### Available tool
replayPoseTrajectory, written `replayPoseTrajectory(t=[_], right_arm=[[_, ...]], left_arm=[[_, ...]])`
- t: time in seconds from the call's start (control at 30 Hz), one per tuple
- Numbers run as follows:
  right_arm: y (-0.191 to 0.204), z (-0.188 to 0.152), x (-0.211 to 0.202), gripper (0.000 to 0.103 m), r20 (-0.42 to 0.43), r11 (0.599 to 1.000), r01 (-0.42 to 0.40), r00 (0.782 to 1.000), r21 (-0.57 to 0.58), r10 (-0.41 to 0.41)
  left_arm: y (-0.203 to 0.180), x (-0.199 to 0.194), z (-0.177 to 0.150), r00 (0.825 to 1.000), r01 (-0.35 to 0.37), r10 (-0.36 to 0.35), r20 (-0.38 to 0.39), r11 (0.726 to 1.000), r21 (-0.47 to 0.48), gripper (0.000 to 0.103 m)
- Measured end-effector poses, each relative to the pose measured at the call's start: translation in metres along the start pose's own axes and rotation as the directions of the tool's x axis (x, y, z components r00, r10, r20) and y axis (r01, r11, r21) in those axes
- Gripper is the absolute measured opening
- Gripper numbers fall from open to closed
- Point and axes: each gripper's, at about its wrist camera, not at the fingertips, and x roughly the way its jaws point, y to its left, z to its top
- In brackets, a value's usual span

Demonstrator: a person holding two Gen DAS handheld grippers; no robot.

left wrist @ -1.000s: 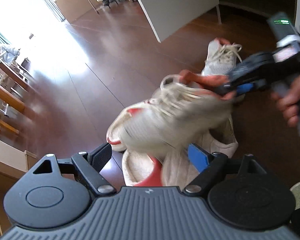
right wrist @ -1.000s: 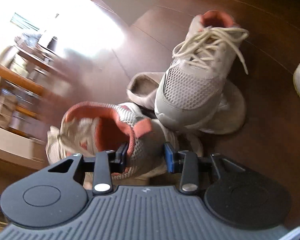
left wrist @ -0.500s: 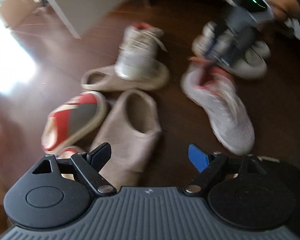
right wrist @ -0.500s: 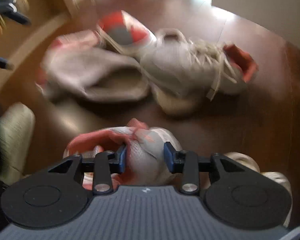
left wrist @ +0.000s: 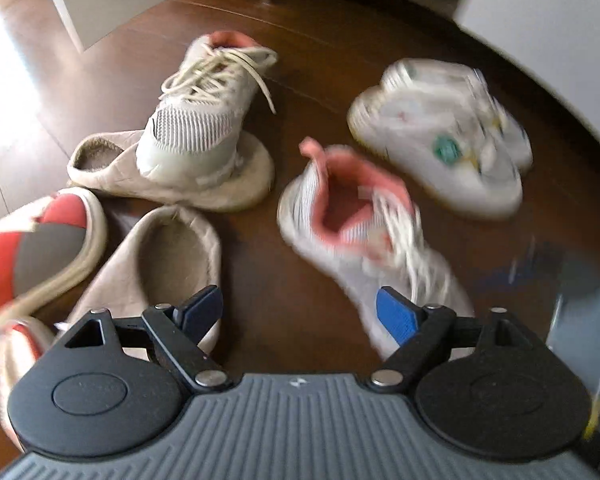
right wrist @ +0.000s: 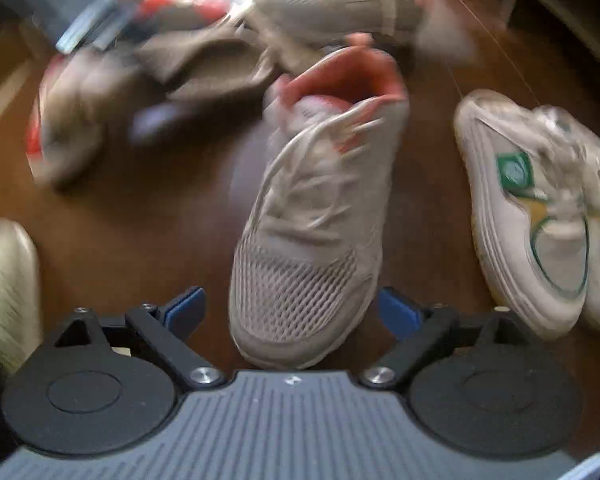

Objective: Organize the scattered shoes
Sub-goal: 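Grasp the sneaker heel with the left tool while the right tool releases it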

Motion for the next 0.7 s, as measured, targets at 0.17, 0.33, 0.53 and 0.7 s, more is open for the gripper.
replayPoseTrajectory(t=[0.17,0.33,0.53,0.7], right_arm=[[0.003,0.004,0.016,0.088,-0.017,0.997,0.066,0.998,0.024,-0.066],[-0.002,-0.001,0.018,0.082,-0.009,0.998,0.049,0.999,-0.039,-0.049],[-0.023,-0.004,0.028,0.076,-0.024,0.995,0.101,0.995,0.000,-0.101],[-0.043,-0.003,0.028,0.075,-0.035,0.988,0.149,0.989,0.047,-0.147]], left_arm=[[0.007,0.043,0.023,1.000,0.014,-0.017,-0.016,0.991,-0.134,0.062],[0.004,0.085,0.031,0.995,0.003,-0.016,-0.098,0.992,-0.128,0.033],[-0.003,0.100,0.042,0.995,0.034,-0.046,-0.089,0.990,-0.140,0.034],[-0.014,0.110,0.060,0.996,0.052,-0.062,-0.066,0.988,-0.147,0.034]])
